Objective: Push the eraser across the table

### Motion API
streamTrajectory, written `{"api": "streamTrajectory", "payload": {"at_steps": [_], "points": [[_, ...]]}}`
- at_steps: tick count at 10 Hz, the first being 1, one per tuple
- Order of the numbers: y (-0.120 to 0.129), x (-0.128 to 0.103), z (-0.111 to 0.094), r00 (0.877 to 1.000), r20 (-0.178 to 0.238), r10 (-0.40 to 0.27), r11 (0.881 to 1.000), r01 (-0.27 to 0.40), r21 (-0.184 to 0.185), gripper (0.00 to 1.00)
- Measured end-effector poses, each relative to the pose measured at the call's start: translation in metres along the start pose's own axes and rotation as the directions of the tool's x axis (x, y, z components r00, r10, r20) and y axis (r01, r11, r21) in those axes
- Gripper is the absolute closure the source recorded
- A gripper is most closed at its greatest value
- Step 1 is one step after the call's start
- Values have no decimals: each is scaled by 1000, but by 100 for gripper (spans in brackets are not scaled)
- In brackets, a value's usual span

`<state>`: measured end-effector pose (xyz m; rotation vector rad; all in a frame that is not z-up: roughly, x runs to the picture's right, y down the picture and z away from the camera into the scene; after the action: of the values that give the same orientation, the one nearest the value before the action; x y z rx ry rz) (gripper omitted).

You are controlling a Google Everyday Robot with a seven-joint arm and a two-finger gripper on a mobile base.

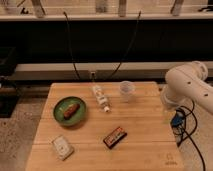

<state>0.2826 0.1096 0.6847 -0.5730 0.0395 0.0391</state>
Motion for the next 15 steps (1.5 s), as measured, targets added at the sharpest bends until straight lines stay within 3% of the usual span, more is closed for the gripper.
{"api": "streamTrajectory", "payload": {"at_steps": [4, 15], "points": [[19, -37, 23, 998, 5, -59, 998, 59, -18, 20], [43, -71, 71, 991, 15, -134, 990, 135, -41, 20]]}}
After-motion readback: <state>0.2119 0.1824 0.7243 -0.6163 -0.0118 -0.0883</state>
